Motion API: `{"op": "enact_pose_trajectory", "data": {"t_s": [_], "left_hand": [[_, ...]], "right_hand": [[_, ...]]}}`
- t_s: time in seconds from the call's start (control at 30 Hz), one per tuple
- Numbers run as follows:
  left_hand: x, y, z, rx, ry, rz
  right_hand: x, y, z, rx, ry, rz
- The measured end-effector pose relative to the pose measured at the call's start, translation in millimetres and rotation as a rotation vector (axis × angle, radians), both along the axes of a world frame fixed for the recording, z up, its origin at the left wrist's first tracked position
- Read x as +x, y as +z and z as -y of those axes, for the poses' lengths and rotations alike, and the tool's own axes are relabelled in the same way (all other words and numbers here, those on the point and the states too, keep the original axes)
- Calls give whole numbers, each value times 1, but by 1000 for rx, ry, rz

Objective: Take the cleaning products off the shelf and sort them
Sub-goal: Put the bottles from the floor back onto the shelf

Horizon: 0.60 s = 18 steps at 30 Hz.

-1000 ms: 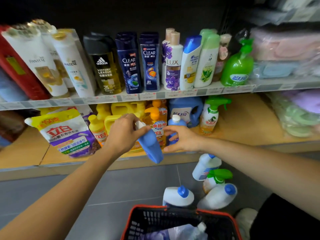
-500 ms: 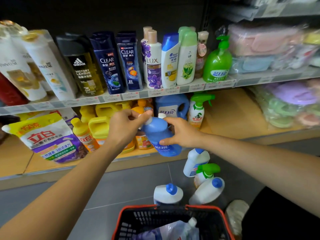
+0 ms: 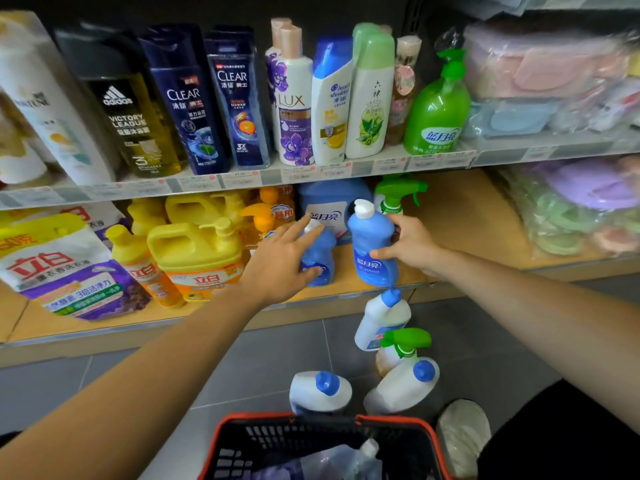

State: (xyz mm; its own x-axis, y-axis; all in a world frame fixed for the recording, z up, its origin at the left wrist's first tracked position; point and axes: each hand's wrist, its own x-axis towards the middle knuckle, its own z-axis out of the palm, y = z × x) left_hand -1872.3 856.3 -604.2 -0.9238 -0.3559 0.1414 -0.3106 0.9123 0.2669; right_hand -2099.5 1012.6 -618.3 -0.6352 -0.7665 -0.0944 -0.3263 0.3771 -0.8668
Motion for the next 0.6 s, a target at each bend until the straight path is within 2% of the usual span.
{"op": "enact_pose_trajectory", "data": {"t_s": [0.1,0.2,0.3,0.43,0.5,0.6], "left_hand": [[-9,-21,8,-165,15,156],[-8,-34,13,-282,17,145],[-4,-38,16,-273,-9,46],[-2,-38,19,-233,-40,41],[-1,-36,18,-211,-44,64],[1,-33,8,-165,-75,55]], "right_hand": [[-11,-14,9,41,-10,-27],[-14,-28,21,53,-13,-33],[-13,-40,32,81,21,-19],[-15,-46,33,140,87,-66],[-20,-47,29,169,52,-127],[-23,-45,15,321,-16,-183]]}}
